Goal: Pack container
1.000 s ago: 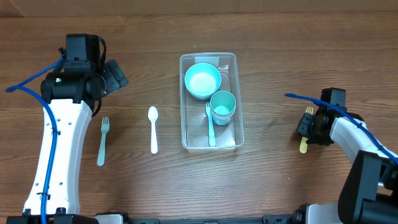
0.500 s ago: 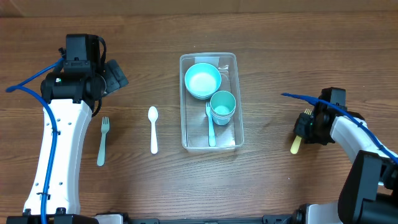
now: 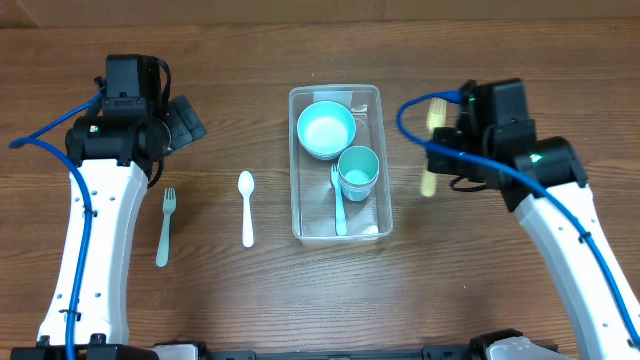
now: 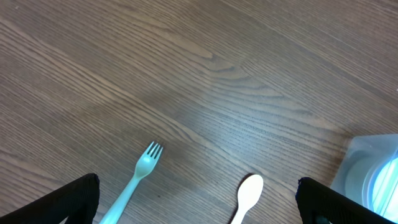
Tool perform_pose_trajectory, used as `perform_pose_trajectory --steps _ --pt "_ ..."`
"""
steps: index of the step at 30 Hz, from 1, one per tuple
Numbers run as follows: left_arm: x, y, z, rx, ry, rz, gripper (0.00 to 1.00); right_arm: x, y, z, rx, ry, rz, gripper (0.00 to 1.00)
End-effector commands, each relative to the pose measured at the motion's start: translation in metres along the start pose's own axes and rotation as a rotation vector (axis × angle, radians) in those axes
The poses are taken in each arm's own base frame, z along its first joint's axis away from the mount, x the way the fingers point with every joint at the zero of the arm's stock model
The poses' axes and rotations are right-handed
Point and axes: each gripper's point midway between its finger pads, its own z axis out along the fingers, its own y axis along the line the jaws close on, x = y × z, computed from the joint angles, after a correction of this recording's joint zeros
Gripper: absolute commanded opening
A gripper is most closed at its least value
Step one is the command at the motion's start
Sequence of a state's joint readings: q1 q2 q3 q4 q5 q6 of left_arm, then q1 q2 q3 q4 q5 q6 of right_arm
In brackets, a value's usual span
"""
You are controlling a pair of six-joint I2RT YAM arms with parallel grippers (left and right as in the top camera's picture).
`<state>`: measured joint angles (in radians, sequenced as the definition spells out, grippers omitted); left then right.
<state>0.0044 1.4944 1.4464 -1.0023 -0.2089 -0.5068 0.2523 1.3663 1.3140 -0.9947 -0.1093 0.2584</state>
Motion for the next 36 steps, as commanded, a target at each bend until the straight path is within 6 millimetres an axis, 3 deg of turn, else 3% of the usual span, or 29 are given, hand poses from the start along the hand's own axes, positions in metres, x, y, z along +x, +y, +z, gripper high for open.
perform_pose_trajectory --steps 1,4,7,10,14,18,21,24,26,28,30,31,34,36 --pt "-0.002 -0.001 0.0 0.004 -0.001 -0.019 1.0 0.004 0.057 -0.011 -0.105 -0.029 -0.057 0.04" --pt "-0.002 -0.001 0.0 0.004 -0.001 -0.019 1.0 0.016 0.115 -0.014 -0.222 -0.054 -0.144 0.04" --pt "-0.002 -0.001 0.0 0.004 -0.001 -0.019 1.0 0.028 0.144 -0.004 -0.254 -0.044 -0.189 0.04" --pt "-0.002 -0.001 0.0 0.004 -0.001 -0.019 1.0 0.046 0.163 0.029 -0.252 0.025 -0.233 0.04" --pt "-0.002 -0.001 0.0 0.004 -0.001 -0.019 1.0 0.067 0.169 0.086 -0.207 0.12 -0.257 0.04" --pt "-0.002 -0.001 0.0 0.004 -0.001 -0.019 1.0 0.077 0.162 0.109 -0.167 0.165 -0.262 0.04" --pt "-0.002 -0.001 0.0 0.004 -0.001 -0.019 1.0 0.077 0.16 0.11 -0.158 0.167 -0.263 0.06" --pt "-0.002 -0.001 0.0 0.004 -0.001 -0.019 1.0 0.083 0.155 0.11 -0.141 0.191 -0.263 0.32" --pt "-0.002 -0.001 0.0 0.004 -0.001 -0.02 1.0 0.082 0.155 0.108 -0.141 0.191 -0.267 0.39" --pt "-0.002 -0.001 0.0 0.004 -0.001 -0.019 1.0 0.074 0.16 0.096 -0.163 0.157 -0.269 0.41" --pt "-0.002 -0.001 0.0 0.004 -0.001 -0.019 1.0 0.055 0.17 0.069 -0.2 0.086 -0.289 0.41" --pt "-0.002 -0.001 0.0 0.004 -0.001 -0.019 1.0 0.04 0.169 0.046 -0.188 0.027 -0.286 0.41" --pt "-0.002 -0.001 0.0 0.004 -0.001 -0.019 1.0 0.0 0.141 -0.032 -0.086 -0.143 -0.247 0.42" --pt "-0.002 -0.001 0.0 0.004 -0.001 -0.019 1.0 -0.016 0.105 -0.075 0.018 -0.241 -0.203 0.49"
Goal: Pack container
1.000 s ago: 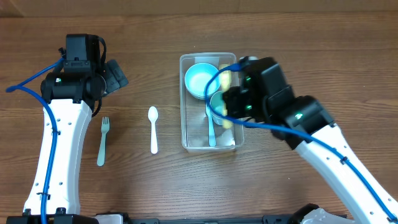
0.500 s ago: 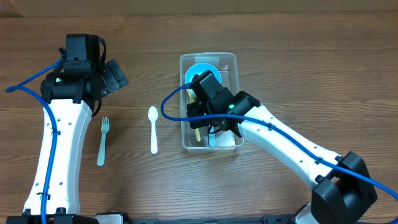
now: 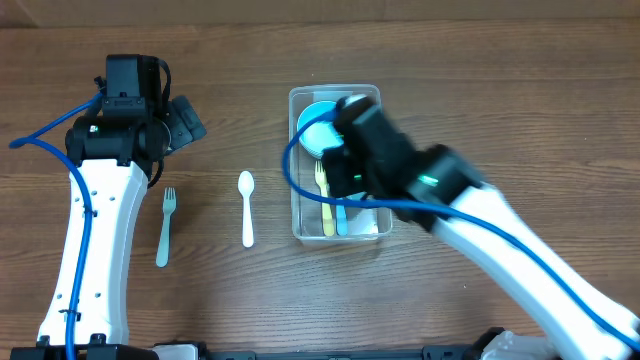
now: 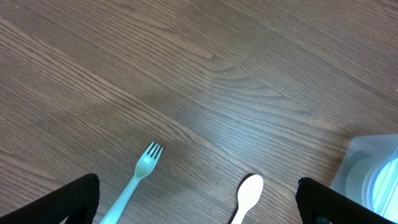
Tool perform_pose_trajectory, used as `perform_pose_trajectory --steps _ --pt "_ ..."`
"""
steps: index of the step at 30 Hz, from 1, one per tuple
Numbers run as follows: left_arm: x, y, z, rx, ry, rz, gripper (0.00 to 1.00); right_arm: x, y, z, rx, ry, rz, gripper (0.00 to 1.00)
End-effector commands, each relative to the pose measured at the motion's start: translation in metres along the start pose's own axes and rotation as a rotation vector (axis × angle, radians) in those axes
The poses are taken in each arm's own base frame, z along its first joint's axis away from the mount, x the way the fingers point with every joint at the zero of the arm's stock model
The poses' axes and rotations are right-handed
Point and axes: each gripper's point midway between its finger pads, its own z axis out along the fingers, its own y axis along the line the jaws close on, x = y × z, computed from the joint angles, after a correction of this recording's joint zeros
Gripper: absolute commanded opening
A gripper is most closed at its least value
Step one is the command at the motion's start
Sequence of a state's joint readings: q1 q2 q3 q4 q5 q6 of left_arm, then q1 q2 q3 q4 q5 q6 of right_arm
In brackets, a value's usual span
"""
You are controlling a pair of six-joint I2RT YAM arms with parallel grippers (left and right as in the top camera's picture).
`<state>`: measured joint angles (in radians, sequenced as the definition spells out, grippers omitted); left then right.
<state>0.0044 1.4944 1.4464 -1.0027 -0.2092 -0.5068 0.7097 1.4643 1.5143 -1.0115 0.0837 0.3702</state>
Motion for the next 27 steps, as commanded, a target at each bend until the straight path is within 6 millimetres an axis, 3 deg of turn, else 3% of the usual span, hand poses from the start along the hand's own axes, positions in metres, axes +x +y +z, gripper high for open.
perform_pose_trajectory --steps 1,5,8,10,12,18,27 --pt "-0.002 -0.001 0.0 0.004 -0.001 -0.019 1.0 -0.031 -0.056 -0.08 0.182 -0.221 0.079 0.51" --pt "-0.002 -0.001 0.0 0.004 -0.001 -0.019 1.0 -0.019 -0.14 -0.144 0.352 -0.316 0.324 0.63" --pt "-0.002 -0.001 0.0 0.004 -0.001 -0.019 1.0 0.009 -0.202 -0.168 0.525 -0.278 0.48 0.8" --pt "-0.002 -0.001 0.0 0.004 -0.001 -0.019 1.0 0.02 -0.227 -0.175 0.597 -0.255 0.548 0.88" --pt "-0.002 -0.001 0.0 0.004 -0.001 -0.019 1.0 0.023 -0.236 -0.175 0.602 -0.232 0.551 1.0" --pt "-0.002 -0.001 0.0 0.004 -0.001 -0.019 1.0 0.036 -0.239 -0.175 0.624 -0.167 0.525 1.0" --pt "-0.002 -0.001 0.0 0.004 -0.001 -0.019 1.0 0.035 -0.239 -0.175 0.623 -0.173 0.525 1.0"
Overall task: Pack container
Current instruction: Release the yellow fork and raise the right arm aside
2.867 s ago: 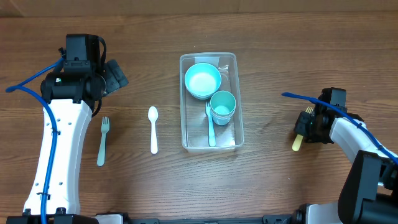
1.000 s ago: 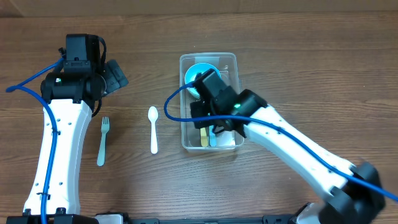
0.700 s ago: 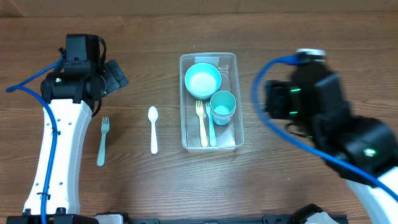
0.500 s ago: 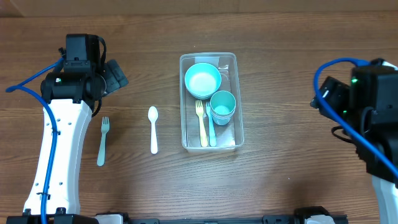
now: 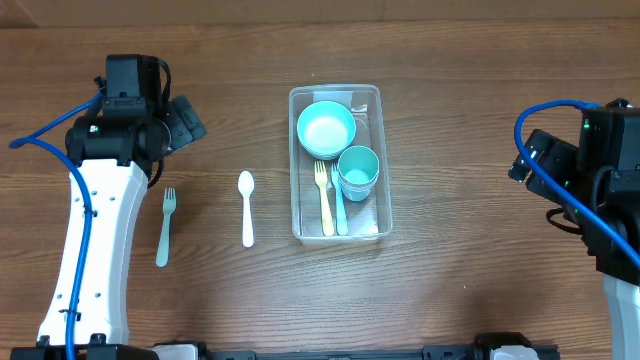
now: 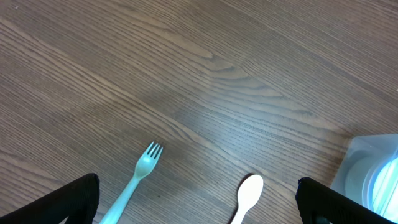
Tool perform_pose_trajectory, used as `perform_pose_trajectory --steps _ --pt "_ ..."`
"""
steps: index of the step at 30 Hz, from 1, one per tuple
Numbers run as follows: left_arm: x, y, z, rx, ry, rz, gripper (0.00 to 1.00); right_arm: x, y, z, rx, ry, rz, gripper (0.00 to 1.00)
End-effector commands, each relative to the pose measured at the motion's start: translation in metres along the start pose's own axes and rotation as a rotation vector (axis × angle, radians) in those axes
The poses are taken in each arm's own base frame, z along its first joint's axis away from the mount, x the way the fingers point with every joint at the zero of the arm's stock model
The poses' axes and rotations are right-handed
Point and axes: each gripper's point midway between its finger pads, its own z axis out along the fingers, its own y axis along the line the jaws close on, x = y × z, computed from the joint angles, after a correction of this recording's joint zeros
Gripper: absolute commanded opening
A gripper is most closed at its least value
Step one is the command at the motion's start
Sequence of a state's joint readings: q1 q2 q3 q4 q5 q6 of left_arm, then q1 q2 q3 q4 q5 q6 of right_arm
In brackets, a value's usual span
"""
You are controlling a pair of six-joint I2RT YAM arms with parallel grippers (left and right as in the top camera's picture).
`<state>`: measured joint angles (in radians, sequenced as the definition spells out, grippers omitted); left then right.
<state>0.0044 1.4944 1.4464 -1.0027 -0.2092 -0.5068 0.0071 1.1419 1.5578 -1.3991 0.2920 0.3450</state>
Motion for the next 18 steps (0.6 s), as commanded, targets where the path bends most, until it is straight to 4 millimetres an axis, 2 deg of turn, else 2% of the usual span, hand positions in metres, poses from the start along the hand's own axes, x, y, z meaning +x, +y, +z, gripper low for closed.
perform_pose_trajectory --steps 1,4,6,12,13,14,15,16,17,18 --pt "-0.002 -0.001 0.0 0.004 -0.001 -0.019 1.0 -0.004 0.0 -0.002 -0.002 -0.016 0.002 1.0" --pt "-0.002 -0.001 0.0 0.004 -0.001 -0.019 1.0 -0.005 -0.003 -0.002 0.015 -0.021 0.003 1.0" --pt "-0.002 -0.001 0.0 0.004 -0.001 -0.019 1.0 -0.011 -0.014 0.002 0.095 -0.04 0.027 1.0" --pt "-0.002 -0.001 0.0 0.004 -0.001 -0.019 1.0 -0.015 -0.007 0.03 0.134 0.009 0.009 1.0" --pt "-0.002 -0.001 0.0 0.004 -0.001 -0.019 1.0 -0.017 -0.011 0.041 0.159 0.032 0.02 0.88" --pt "-0.002 -0.001 0.0 0.004 -0.001 -0.019 1.0 -0.017 -0.015 0.046 0.175 0.044 0.028 0.85" --pt "-0.002 -0.001 0.0 0.004 -0.001 -0.019 1.0 -0.018 -0.021 0.052 0.194 0.06 0.046 0.67" --pt "-0.002 -0.001 0.0 0.004 -0.001 -0.019 1.0 -0.018 -0.025 0.055 0.197 0.073 0.064 0.63" --pt "-0.002 -0.001 0.0 0.004 -0.001 -0.019 1.0 -0.018 -0.028 0.059 0.187 0.085 0.087 0.76" --pt "-0.002 -0.001 0.0 0.004 -0.001 -0.019 1.0 -0.02 -0.032 0.06 0.195 0.083 0.101 1.0"
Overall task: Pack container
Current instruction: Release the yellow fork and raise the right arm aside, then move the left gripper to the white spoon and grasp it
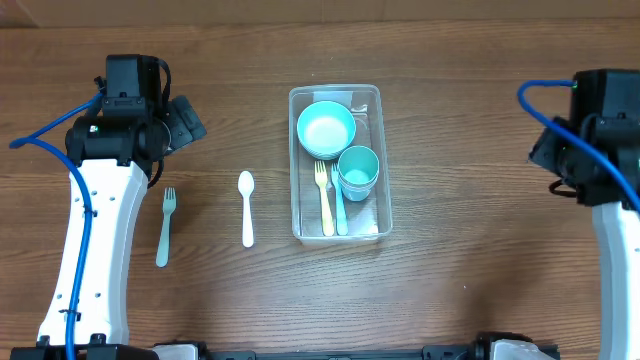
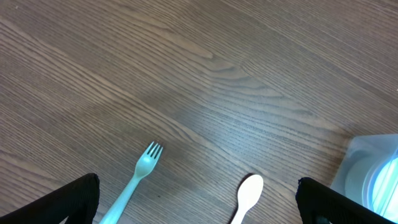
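Note:
A clear plastic container [image 1: 371,104] stands mid-table. In it are a teal bowl [image 1: 326,129], a teal cup [image 1: 358,170], a yellow fork [image 1: 324,198] and a teal utensil [image 1: 340,208] side by side. To its left, a white spoon [image 1: 246,207] [image 2: 247,196] and a teal fork [image 1: 165,226] [image 2: 138,177] lie on the table. My left gripper [image 2: 198,211] [image 1: 186,121] hangs open above and behind them, holding nothing. My right arm [image 1: 592,135] is at the far right edge, and its fingers do not show clearly.
The wooden table [image 1: 470,250] carries nothing else. Blue cables loop off both arms, and the left arm's white links [image 1: 95,240] run down the left side next to the teal fork.
My right arm has shifted a little toward the far side at the right edge. The container, the spoon, the teal fork and my left arm are unchanged.
My right gripper first held the yellow fork to the right of the container. Then it was over the container with the fork lying inside. After that the arm was back at the right edge, the fork left beside the teal utensil. My left arm never moved.

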Tool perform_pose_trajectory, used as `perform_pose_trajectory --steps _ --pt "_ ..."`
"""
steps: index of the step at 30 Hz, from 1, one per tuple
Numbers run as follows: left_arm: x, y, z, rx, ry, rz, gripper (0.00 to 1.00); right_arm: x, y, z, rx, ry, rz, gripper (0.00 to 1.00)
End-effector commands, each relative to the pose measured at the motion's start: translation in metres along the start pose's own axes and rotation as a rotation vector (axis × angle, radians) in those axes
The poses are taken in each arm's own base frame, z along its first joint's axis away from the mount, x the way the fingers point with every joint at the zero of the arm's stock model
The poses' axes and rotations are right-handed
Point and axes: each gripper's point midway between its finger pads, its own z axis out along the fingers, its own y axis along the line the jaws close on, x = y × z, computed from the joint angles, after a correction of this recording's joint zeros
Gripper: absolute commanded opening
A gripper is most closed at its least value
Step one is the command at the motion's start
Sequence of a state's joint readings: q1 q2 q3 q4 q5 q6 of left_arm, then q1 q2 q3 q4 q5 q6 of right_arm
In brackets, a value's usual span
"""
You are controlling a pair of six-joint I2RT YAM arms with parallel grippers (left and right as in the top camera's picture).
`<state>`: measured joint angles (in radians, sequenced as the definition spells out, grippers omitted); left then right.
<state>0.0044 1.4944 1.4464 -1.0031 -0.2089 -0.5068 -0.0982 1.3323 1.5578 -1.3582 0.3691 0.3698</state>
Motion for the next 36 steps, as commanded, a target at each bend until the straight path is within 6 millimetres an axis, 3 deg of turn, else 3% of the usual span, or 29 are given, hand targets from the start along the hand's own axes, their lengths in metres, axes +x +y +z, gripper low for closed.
perform_pose_trajectory --steps 1,17,21,23,27,29,31,36 --pt "-0.002 -0.001 0.0 0.004 -0.001 -0.02 1.0 -0.01 -0.011 0.001 0.006 -0.019 0.053 1.0" --pt "-0.002 -0.001 0.0 0.004 -0.001 -0.019 1.0 -0.011 -0.014 0.002 0.012 -0.019 0.064 1.0" --pt "-0.022 -0.016 -0.001 0.074 -0.077 -0.047 1.0 -0.011 -0.014 0.002 0.012 -0.02 0.064 1.0" --pt "-0.021 -0.016 -0.001 0.073 -0.073 -0.047 1.0 -0.011 -0.014 0.002 0.012 -0.02 0.064 1.0" --pt "0.013 -0.02 -0.001 0.116 0.076 0.041 1.0 -0.011 -0.014 0.002 0.012 -0.019 0.064 1.0" --pt "0.036 -0.03 -0.002 0.175 0.171 0.054 0.9 -0.011 -0.014 0.002 0.012 -0.02 0.064 1.0" --pt "0.062 -0.039 -0.001 0.169 0.231 0.109 0.94 -0.011 -0.014 0.002 0.012 -0.02 0.064 1.0" --pt "0.123 -0.069 0.026 0.159 0.244 0.289 0.94 -0.011 -0.014 0.002 0.012 -0.02 0.064 1.0"
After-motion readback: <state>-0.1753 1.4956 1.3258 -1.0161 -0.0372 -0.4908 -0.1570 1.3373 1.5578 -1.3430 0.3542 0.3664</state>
